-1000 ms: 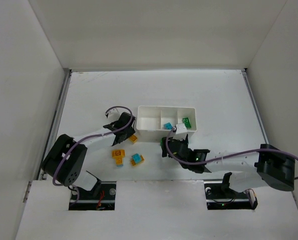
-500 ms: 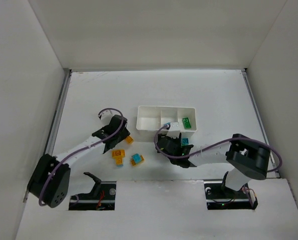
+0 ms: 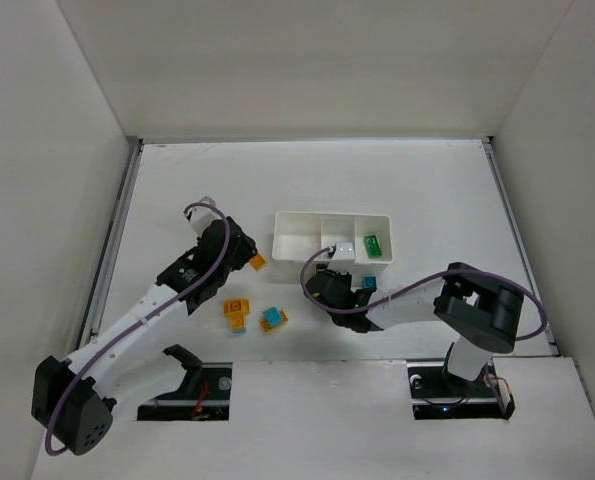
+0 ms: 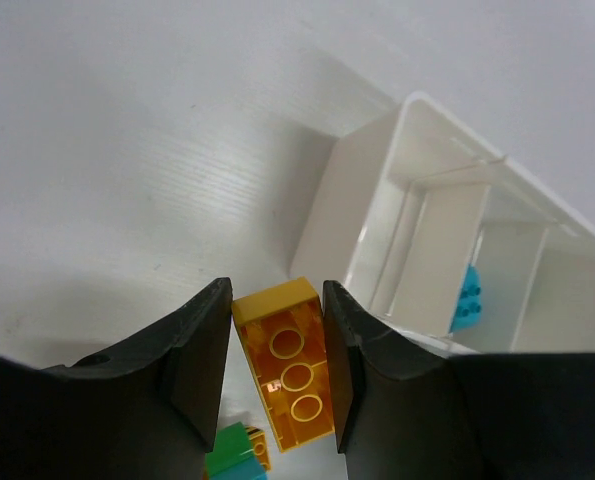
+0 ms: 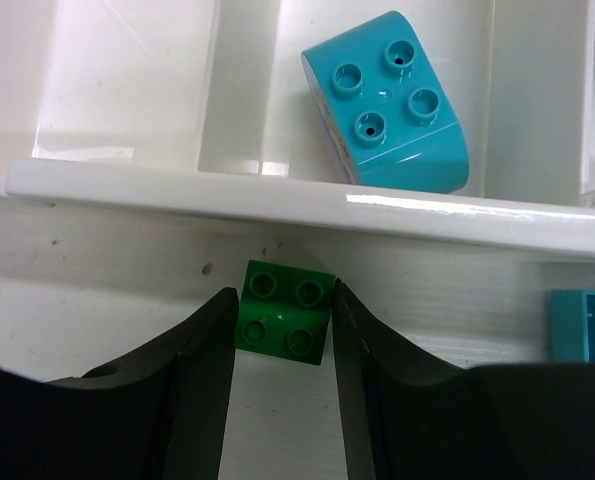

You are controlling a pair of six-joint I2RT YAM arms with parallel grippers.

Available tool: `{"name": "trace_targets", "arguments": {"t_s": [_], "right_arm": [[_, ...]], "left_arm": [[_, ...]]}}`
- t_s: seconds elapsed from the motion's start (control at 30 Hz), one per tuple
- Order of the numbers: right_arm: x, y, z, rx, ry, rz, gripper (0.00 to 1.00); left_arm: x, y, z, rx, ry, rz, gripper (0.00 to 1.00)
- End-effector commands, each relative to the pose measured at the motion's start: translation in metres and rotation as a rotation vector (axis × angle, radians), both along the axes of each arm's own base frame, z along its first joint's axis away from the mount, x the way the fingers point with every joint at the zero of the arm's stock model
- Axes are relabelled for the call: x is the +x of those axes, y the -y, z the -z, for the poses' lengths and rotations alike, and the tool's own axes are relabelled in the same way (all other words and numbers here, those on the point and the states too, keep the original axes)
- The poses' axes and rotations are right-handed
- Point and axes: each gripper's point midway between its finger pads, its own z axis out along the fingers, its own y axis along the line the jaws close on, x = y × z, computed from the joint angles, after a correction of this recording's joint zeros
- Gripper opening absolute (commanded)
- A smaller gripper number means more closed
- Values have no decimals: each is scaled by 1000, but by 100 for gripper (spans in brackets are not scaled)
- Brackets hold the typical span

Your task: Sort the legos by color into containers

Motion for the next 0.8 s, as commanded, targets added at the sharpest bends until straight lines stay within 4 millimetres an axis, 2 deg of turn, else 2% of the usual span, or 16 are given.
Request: {"name": "trace_targets", "arguments": {"t_s": [0.0,0.13,0.33,0.53,0.77], "right_arm": [[6,-7,-10,60,21,20,32],[2,-6,-21,81,31,11,31],[-25,-15,-50,138,54,-68,31],[-52,-19,-81,163,73,-141,31],[-68,-9,-123,229,121,-174,31]], "left_arm": [[14,7,-40,0,93,6,12],[28,20,-57,7,130,26,12],[47,33,-67,25,158,30,12],[63,48,-64,45,158,45,12],[80,63,-54,66,150,59,12]]}}
